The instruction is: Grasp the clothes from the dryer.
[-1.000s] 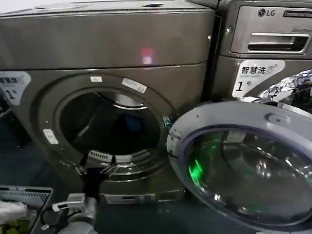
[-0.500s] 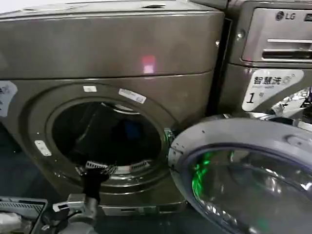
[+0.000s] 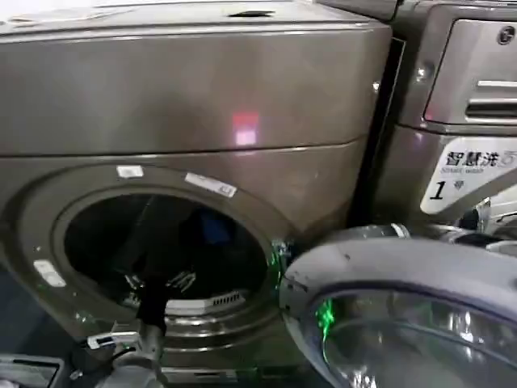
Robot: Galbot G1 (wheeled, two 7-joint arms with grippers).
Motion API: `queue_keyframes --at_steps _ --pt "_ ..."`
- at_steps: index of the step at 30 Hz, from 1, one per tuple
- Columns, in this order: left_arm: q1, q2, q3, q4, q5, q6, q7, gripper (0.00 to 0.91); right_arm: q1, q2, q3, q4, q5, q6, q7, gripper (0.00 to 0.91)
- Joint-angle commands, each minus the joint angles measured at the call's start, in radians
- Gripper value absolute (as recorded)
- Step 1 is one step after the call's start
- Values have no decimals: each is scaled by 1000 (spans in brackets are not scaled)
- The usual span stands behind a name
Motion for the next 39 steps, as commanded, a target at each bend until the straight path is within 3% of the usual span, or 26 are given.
queue_keyframes --at_steps 1,7,23,29,35,39 --pt "-241 13 14 212 -78 -16 9 907 -15 -5 11 6 -35 -30 -6 907" --pt "-536 34 32 488 -121 -66 27 907 -38 -11 37 0 -32 -27 -29 907" --pt "-1023 11 105 1239 -122 -198 162 907 -52 -34 74 -46 -17 -11 -41 907" --pt "-1192 35 185 1501 -187 -186 530 907 -44 -34 74 -55 -16 -12 -44 907" --pt "-1388 69 398 1789 50 -305 956 907 -45 -28 74 -57 -16 -11 -48 907" --pt "-1458 88 556 1859 202 -395 1126 907 -54 -26 84 -63 -16 -11 -52 907"
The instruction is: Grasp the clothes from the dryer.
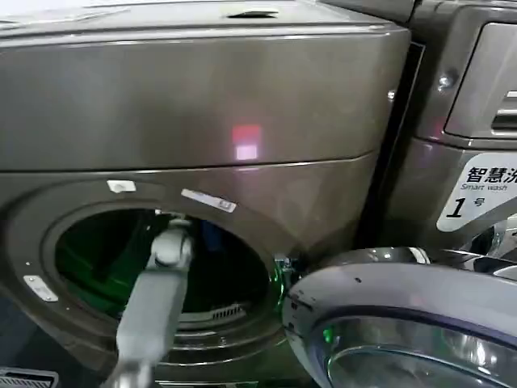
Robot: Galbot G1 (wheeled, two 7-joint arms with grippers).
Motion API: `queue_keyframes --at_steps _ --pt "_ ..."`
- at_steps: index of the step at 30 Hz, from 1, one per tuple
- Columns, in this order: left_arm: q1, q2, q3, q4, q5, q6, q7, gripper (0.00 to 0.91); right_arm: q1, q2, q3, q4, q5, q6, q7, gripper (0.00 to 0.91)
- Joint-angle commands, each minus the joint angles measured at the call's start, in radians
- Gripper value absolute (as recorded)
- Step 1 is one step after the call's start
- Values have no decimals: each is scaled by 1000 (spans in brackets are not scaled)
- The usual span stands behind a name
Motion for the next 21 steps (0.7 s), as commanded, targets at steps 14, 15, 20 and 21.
queue_keyframes --at_steps 14,15,20,21 --pt "-337 -18 418 473 791 -142 522 907 4 12 -8 12 0 -1 -8 907" --pt "-339 -25 427 479 805 -138 526 907 4 11 -8 14 0 -1 -8 907" --pt "-343 -40 468 516 845 -127 535 907 1 5 -3 13 -1 -3 -8 907" --pt "-343 -39 482 521 846 -125 536 907 -1 5 -1 13 -1 -3 -8 907"
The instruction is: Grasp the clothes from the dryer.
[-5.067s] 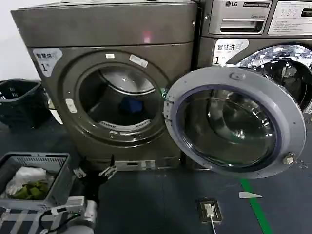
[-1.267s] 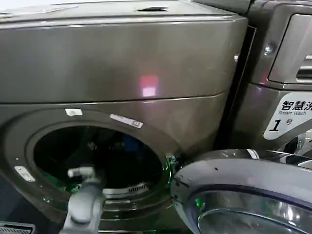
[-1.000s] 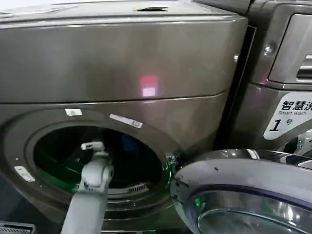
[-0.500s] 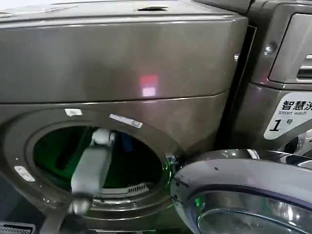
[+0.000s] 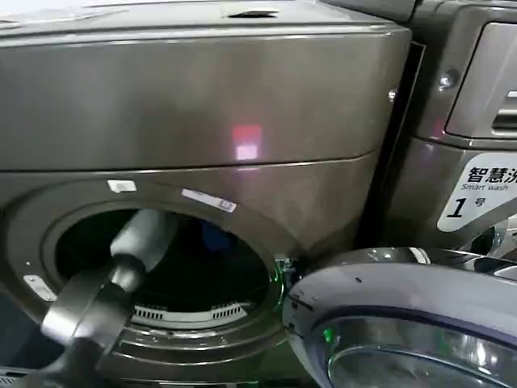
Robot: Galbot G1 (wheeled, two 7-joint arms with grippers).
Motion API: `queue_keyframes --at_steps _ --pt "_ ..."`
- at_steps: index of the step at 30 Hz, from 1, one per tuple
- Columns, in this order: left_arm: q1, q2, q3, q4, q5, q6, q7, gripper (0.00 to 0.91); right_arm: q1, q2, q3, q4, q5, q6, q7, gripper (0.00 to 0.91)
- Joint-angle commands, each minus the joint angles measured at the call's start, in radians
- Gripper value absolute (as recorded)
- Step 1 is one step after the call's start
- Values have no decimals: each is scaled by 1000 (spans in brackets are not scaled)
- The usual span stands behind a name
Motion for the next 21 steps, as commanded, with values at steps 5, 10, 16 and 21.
queue_keyframes --at_steps 5,10,16,21 --pt "-25 -14 132 104 149 16 10 907 2 3 3 2 0 0 -1 907" --pt "-19 -18 144 104 135 20 6 739 6 15 -5 11 0 1 -1 907" --pt "-21 -23 144 107 128 6 39 0 0 15 -1 9 1 2 -1 907" --pt "-28 -22 132 102 83 6 69 0 -1 15 -1 9 1 3 -1 907"
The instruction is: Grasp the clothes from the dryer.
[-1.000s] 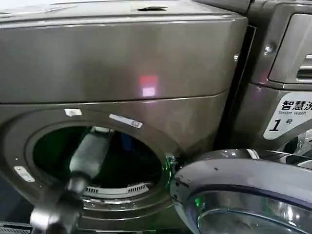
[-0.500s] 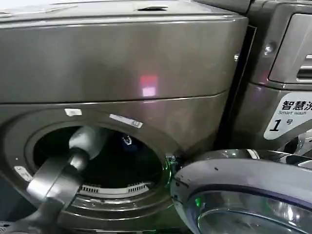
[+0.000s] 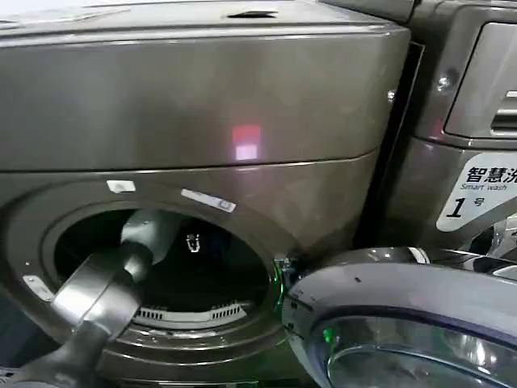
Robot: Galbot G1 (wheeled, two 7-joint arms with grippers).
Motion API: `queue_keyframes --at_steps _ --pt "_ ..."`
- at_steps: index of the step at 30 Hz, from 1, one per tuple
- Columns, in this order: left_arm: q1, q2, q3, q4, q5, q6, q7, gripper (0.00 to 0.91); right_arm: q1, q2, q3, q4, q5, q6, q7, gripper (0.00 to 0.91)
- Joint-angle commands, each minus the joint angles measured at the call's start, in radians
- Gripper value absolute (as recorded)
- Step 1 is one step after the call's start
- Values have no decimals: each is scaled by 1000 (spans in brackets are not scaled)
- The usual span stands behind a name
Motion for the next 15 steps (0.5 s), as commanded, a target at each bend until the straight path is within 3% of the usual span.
queue_keyframes --at_steps 1,6,9,12,15 --pt "-4 0 -5 2 -35 2 38 0 1 0 -1 0 0 1 0 907" --pt "18 1 -123 -21 -210 91 -157 0 6 -3 -7 0 -1 2 0 907" --pt "59 10 -245 -117 -276 158 -238 0 11 -6 -13 2 -2 2 0 907" --pt "134 26 -364 -258 -421 288 -352 0 22 -5 -21 5 -3 3 -1 907" --pt "205 33 -451 -365 -536 327 -503 0 20 -8 -16 -3 -3 4 -2 907"
